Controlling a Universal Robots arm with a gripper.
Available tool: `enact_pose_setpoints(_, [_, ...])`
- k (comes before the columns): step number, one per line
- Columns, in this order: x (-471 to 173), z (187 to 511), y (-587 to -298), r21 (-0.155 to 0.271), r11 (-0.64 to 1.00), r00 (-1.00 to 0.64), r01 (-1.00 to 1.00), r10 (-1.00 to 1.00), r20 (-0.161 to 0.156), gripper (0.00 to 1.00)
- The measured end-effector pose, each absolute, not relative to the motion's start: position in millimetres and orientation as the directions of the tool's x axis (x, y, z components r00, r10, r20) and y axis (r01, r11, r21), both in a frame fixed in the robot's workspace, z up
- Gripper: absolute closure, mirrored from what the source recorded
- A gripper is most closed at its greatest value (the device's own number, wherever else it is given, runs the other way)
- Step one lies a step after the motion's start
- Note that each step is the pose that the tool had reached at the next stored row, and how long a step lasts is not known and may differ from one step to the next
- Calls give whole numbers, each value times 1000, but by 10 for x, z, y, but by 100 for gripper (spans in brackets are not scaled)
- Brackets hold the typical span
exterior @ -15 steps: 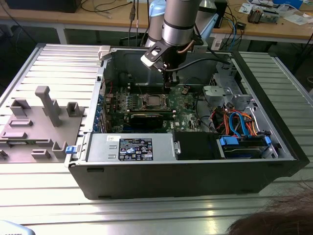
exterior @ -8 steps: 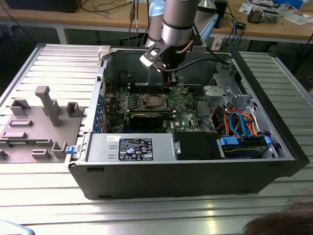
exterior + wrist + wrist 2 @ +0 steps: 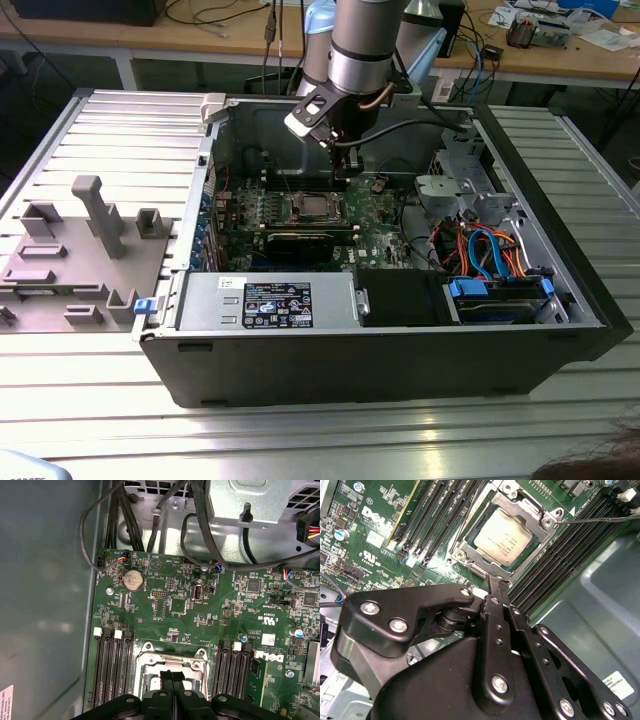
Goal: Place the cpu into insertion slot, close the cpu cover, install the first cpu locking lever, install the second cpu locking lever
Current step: 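Close the cpu cover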
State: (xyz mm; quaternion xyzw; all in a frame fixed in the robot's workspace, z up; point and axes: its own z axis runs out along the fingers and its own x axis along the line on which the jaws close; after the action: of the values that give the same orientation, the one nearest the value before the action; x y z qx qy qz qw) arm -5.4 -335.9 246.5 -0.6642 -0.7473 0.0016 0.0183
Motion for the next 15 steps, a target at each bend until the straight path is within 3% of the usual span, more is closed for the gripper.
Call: enact_pose_setpoints(15, [-150,2449,-3359,-27,118,-118,993,993,25,89])
